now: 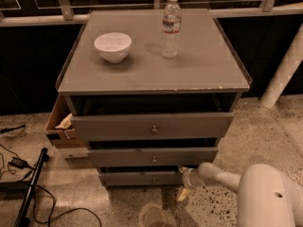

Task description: Open bottom drawer

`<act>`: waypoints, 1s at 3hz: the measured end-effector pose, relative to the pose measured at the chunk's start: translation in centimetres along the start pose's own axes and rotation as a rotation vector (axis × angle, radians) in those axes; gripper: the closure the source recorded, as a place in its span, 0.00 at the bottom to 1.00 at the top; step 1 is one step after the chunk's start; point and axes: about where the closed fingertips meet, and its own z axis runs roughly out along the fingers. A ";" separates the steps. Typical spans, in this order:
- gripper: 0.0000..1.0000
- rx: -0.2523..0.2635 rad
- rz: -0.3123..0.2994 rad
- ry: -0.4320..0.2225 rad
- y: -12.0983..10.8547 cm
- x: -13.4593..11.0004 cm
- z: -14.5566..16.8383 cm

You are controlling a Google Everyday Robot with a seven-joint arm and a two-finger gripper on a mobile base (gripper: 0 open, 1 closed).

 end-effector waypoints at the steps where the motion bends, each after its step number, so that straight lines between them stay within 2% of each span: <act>1: 0.00 -0.020 0.000 0.019 -1.0 0.6 2.0; 3: 0.00 -0.037 0.002 0.031 -0.8 0.6 2.4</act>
Offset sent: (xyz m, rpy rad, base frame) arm 0.0269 -0.0017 -0.0247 -0.0382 0.0301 -0.0013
